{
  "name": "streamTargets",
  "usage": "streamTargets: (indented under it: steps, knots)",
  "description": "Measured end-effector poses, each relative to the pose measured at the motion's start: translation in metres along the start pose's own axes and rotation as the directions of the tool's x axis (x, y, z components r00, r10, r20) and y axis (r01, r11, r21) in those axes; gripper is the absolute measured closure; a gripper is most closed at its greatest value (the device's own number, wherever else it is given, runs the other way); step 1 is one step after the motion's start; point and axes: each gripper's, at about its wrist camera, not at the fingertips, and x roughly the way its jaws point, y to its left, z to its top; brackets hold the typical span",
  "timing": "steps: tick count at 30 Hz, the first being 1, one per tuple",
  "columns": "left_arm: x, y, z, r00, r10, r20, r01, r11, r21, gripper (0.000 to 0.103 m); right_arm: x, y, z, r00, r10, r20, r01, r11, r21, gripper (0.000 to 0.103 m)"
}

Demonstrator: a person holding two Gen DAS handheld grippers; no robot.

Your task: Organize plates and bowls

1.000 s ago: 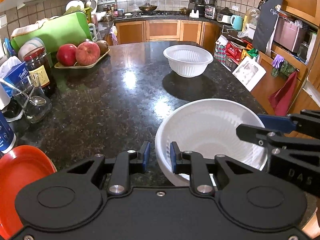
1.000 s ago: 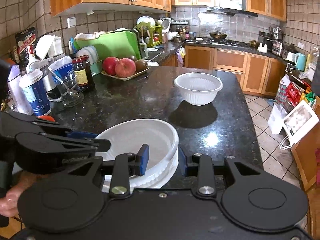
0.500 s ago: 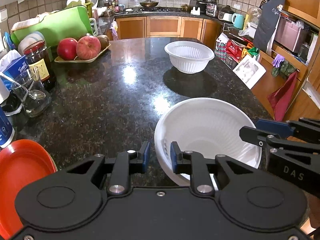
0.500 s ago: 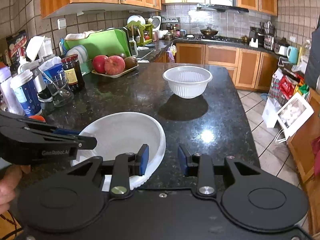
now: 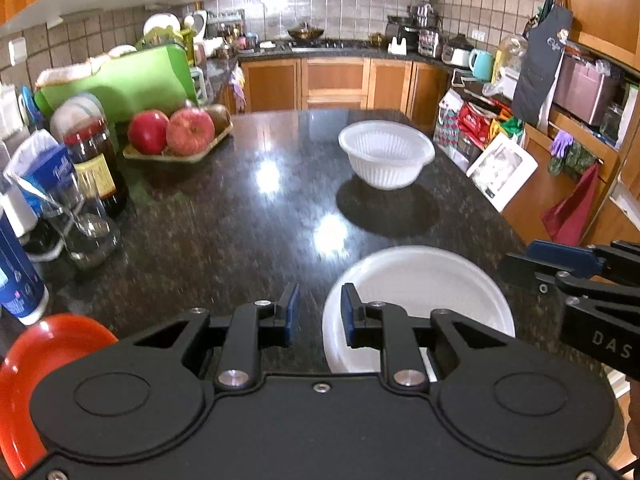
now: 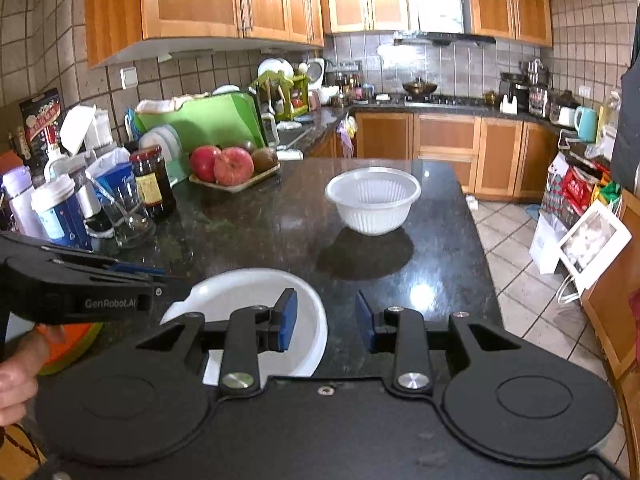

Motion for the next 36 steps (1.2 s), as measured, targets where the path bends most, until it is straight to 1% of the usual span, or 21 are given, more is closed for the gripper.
streamTargets:
  steps: [5, 8, 13, 17, 19, 23, 26, 28, 33, 36]
  knots:
    - [-0.003, 0.004, 0.018, 0.999, -0.007, 0.039, 0.007, 1.000, 0.001, 0.074, 0.000, -0.012, 0.019, 1.000, 0.003, 0.026, -0.003, 1.000, 0.003, 0.068]
    - [-0.001, 0.004, 0.030, 0.999, 0.001, 0.053, -0.001, 1.000, 0.005, 0.073, 0.002, -0.023, 0.031, 0.999, -0.017, 0.040, 0.017, 1.000, 0.007, 0.068]
    - [0.002, 0.003, 0.050, 0.998, 0.009, 0.056, -0.010, 1.000, 0.018, 0.073, 0.007, -0.044, 0.054, 0.998, -0.039, 0.054, 0.039, 0.999, 0.014, 0.068]
    - [0.006, 0.006, 0.070, 0.998, -0.050, 0.024, 0.050, 0.999, -0.003, 0.073, 0.012, -0.062, 0.073, 0.999, -0.027, 0.040, 0.026, 0.999, 0.029, 0.068]
    - [0.011, 0.006, 0.081, 0.998, -0.069, 0.013, 0.069, 0.998, -0.010, 0.073, 0.016, -0.072, 0.082, 0.999, -0.019, 0.038, 0.017, 0.999, 0.041, 0.068]
    - [0.031, -0.003, 0.100, 0.998, -0.068, 0.000, 0.068, 0.998, 0.007, 0.073, 0.030, -0.091, 0.098, 0.999, -0.026, 0.027, 0.025, 0.999, 0.049, 0.068]
    - [0.054, -0.009, 0.112, 0.996, -0.078, -0.035, 0.078, 0.997, 0.000, 0.073, 0.051, -0.103, 0.108, 1.000, -0.022, -0.005, 0.022, 0.999, 0.044, 0.068]
    - [0.072, -0.015, 0.118, 0.996, -0.069, -0.058, 0.069, 0.998, 0.001, 0.073, 0.067, -0.111, 0.112, 0.999, -0.027, -0.032, 0.028, 0.999, 0.045, 0.068]
    - [0.111, -0.021, 0.126, 0.989, -0.077, -0.125, 0.075, 0.997, -0.020, 0.073, 0.106, -0.129, 0.121, 0.996, -0.017, -0.091, 0.020, 0.999, 0.037, 0.068]
    - [0.127, -0.026, 0.129, 0.987, -0.076, -0.140, 0.074, 0.997, -0.020, 0.073, 0.129, -0.135, 0.125, 0.993, 0.008, -0.117, -0.005, 0.999, 0.032, 0.068]
